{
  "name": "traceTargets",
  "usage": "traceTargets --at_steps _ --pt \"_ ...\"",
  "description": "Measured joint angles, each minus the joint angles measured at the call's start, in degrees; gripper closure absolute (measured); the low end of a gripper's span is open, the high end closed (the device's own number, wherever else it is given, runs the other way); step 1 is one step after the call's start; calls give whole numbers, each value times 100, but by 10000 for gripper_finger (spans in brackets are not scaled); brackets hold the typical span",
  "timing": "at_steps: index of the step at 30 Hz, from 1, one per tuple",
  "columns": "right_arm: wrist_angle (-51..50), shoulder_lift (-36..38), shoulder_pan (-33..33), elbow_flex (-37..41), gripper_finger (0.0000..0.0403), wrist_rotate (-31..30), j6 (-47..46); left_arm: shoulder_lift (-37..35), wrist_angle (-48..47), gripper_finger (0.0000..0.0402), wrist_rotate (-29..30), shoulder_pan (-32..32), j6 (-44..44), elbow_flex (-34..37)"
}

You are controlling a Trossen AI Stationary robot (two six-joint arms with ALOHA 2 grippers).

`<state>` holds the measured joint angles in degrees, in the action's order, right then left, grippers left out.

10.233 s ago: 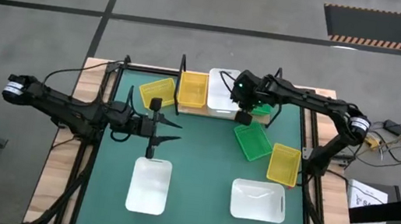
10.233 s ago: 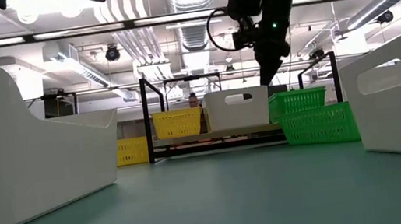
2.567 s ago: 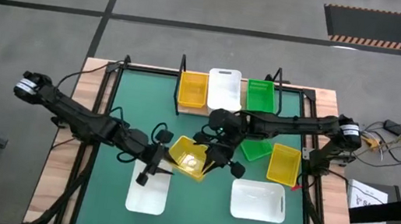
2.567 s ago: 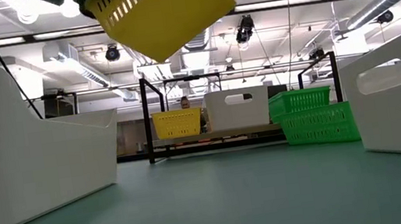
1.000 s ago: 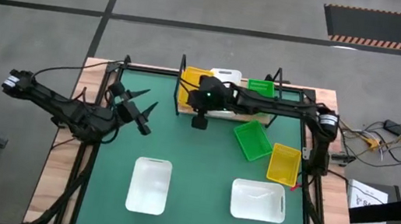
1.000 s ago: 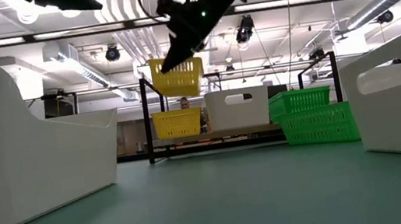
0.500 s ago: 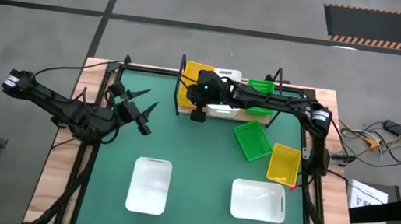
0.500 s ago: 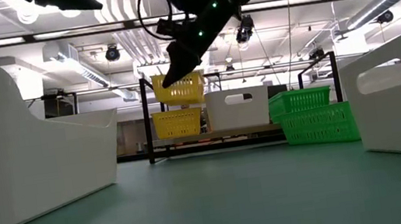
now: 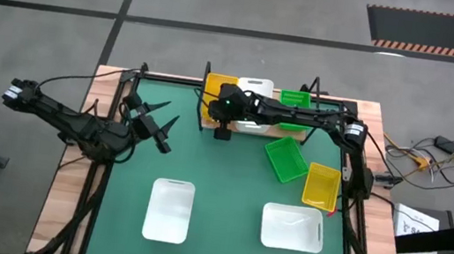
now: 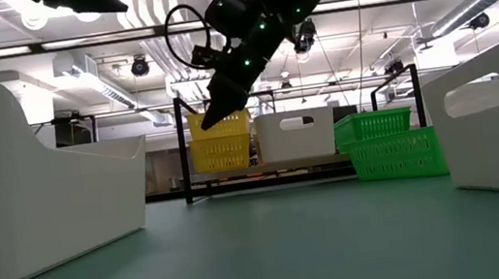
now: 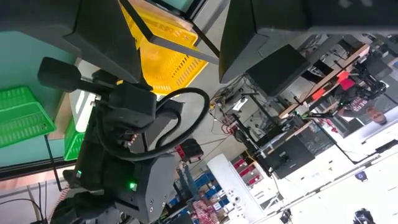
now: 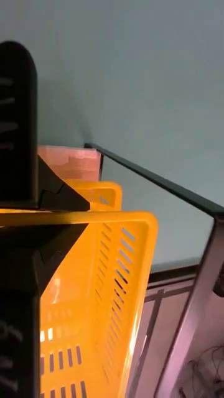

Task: Stack baskets on shelf by color
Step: Stack the top yellow bin on top of the yellow bin on the shelf, then stack the green bin on top of the green bin on the shelf

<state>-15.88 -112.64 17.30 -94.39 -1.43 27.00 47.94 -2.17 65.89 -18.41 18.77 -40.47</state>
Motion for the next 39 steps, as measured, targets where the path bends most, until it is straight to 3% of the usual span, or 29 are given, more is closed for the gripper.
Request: traceTargets --at_steps 6,22,31,39 --pt "-4 0 0 0 380 0 -34 0 -1 198 -2 0 15 0" --pt "-374 372 -88 2 255 4 -425 2 7 198 -20 0 -8 2" --pt "-1682 1351 -485 104 260 439 -974 2 20 198 -17 0 -42 2" --pt "-1497 2265 -1297 1313 279 643 -1527 2 25 198 -187 0 -58 4"
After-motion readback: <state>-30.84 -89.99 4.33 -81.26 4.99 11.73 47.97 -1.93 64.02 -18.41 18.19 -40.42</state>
